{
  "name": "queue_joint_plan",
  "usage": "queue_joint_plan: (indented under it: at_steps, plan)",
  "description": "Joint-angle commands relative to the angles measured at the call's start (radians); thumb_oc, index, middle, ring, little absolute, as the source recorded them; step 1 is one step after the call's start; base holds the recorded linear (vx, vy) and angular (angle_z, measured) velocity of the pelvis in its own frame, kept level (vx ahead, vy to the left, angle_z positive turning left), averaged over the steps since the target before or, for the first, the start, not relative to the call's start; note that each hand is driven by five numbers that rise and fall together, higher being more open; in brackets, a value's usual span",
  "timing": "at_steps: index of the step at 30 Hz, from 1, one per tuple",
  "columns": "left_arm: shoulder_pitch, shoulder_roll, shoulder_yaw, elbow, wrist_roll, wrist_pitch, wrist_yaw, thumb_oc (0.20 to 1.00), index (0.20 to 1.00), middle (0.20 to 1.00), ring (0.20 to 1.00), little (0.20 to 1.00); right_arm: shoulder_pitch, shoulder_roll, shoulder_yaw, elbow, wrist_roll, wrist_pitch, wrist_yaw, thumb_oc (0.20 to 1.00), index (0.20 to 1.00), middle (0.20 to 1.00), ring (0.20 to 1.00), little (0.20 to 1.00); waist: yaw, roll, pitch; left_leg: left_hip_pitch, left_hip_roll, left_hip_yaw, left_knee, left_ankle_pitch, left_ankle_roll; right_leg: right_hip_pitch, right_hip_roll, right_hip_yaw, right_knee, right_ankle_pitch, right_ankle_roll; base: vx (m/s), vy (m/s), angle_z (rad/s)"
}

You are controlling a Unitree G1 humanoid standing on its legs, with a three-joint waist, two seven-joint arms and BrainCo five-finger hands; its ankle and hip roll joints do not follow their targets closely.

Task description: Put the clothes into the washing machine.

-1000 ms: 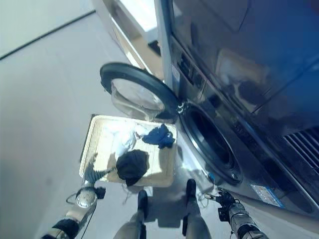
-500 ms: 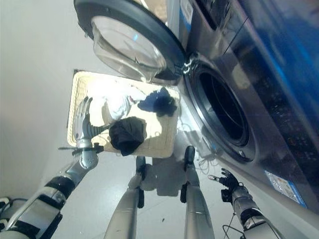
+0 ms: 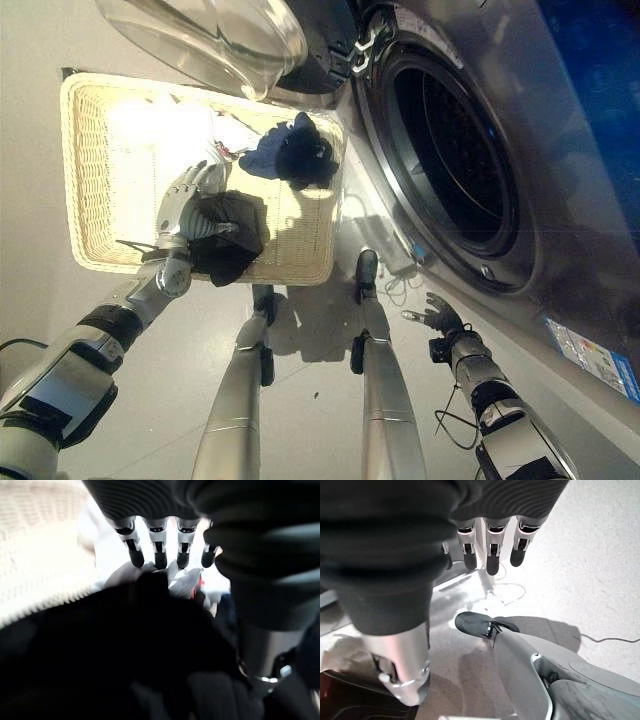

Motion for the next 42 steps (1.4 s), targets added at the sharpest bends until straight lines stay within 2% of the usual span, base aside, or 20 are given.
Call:
queue_joint_plan:
  at_steps: [1,7,13,16,18,21,25,26,31,37,42]
  plan:
    - [0.021,0.007,0.029,0.005,-0.037,-0.018,-0.067,1.0,1.0,1.0,1.0,1.0,0.036,-0.067,0.02,-0.015,0.021,-0.021,-0.001,1.0,1.0,1.0,1.0,1.0,0.02,0.008,-0.024,-0.029,-0.089,-0.016,0.025,0.009,0.063,0.011,0.056,-0.046,0.119,-0.095,0.078,0.0,0.0,0.0]
    - [0.049,-0.006,0.01,0.015,-0.049,-0.007,-0.137,1.0,1.0,1.0,1.0,1.0,0.02,-0.081,0.014,-0.013,0.023,-0.016,0.006,1.0,1.0,1.0,1.0,1.0,0.019,0.014,-0.024,-0.048,-0.092,-0.018,0.018,0.018,0.059,-0.01,0.056,-0.048,0.117,-0.088,0.081,0.0,0.0,0.0]
    - [0.061,-0.012,0.006,0.041,-0.038,-0.006,-0.163,1.0,1.0,1.0,1.0,1.0,0.008,-0.082,0.014,-0.015,0.025,-0.015,0.012,1.0,1.0,1.0,1.0,1.0,0.019,0.014,-0.024,-0.055,-0.094,-0.023,0.017,0.021,0.058,-0.018,0.058,-0.05,0.117,-0.084,0.082,0.0,0.0,0.0]
    - [0.073,-0.012,0.003,0.047,-0.002,-0.006,-0.091,1.0,1.0,1.0,1.0,1.0,0.013,-0.084,0.015,-0.017,0.027,-0.015,0.013,1.0,1.0,1.0,1.0,1.0,0.021,0.015,-0.024,-0.047,-0.095,-0.024,0.012,0.019,0.058,-0.012,0.064,-0.046,0.115,-0.086,0.081,0.0,0.0,0.0]
    - [0.078,-0.013,0.014,0.05,0.025,0.002,0.032,1.0,1.0,1.0,1.0,1.0,0.012,-0.082,0.017,-0.012,0.03,-0.019,0.011,1.0,1.0,1.0,1.0,1.0,0.023,0.016,-0.024,-0.047,-0.096,-0.026,0.012,0.018,0.059,-0.012,0.064,-0.046,0.115,-0.087,0.08,0.0,0.0,0.0]
    - [0.075,-0.012,0.033,0.066,0.057,-0.003,0.144,1.0,1.0,1.0,1.0,1.0,0.014,-0.076,0.021,0.0,0.037,-0.033,0.011,1.0,1.0,1.0,1.0,1.0,0.027,0.015,-0.024,-0.049,-0.098,-0.027,0.014,0.018,0.059,-0.014,0.061,-0.051,0.116,-0.088,0.079,0.0,0.0,0.0]
    - [0.098,-0.02,0.104,0.057,0.013,-0.037,0.345,1.0,1.0,1.0,1.0,1.0,0.026,-0.064,0.025,-0.009,0.051,-0.037,0.0,1.0,1.0,1.0,1.0,1.0,0.034,0.01,-0.024,-0.053,-0.097,-0.036,0.013,0.021,0.057,-0.017,0.062,-0.054,0.119,-0.089,0.078,0.0,-0.029,0.0]
    - [0.105,-0.025,0.15,0.049,-0.009,-0.06,0.407,1.0,1.0,1.0,1.0,1.0,0.032,-0.056,0.027,-0.006,0.054,-0.045,-0.002,1.0,1.0,1.0,1.0,1.0,0.037,0.006,-0.024,-0.051,-0.097,-0.038,0.013,0.019,0.056,-0.014,0.062,-0.058,0.119,-0.093,0.078,0.0,-0.046,0.01]
    - [0.102,-0.019,0.259,-0.026,0.03,-0.098,0.572,1.0,1.0,1.0,1.0,1.0,0.049,-0.03,0.033,-0.018,0.069,-0.055,-0.025,1.0,1.0,1.0,1.0,1.0,0.049,-0.007,-0.024,-0.068,-0.096,-0.055,0.015,0.022,0.051,-0.025,0.058,-0.07,0.131,-0.096,0.076,-0.01,-0.054,0.04]
    - [0.066,0.009,0.297,-0.117,0.105,-0.079,0.656,1.0,1.0,1.0,1.0,1.0,0.065,-0.022,0.025,-0.044,0.068,-0.047,-0.034,1.0,1.0,1.0,1.0,1.0,0.055,-0.014,-0.024,-0.073,-0.096,-0.063,0.027,0.007,0.05,-0.027,0.058,-0.077,0.142,-0.105,0.077,0.0,-0.035,0.05]
    - [0.004,0.049,0.284,-0.167,0.14,-0.022,0.662,1.0,1.0,1.0,1.0,1.0,0.067,-0.018,0.024,-0.058,0.066,-0.04,-0.035,1.0,1.0,1.0,1.0,1.0,0.05,-0.02,-0.024,-0.084,-0.095,-0.067,0.035,0.006,0.05,-0.033,0.059,-0.078,0.146,-0.101,0.079,0.0,-0.003,0.01]
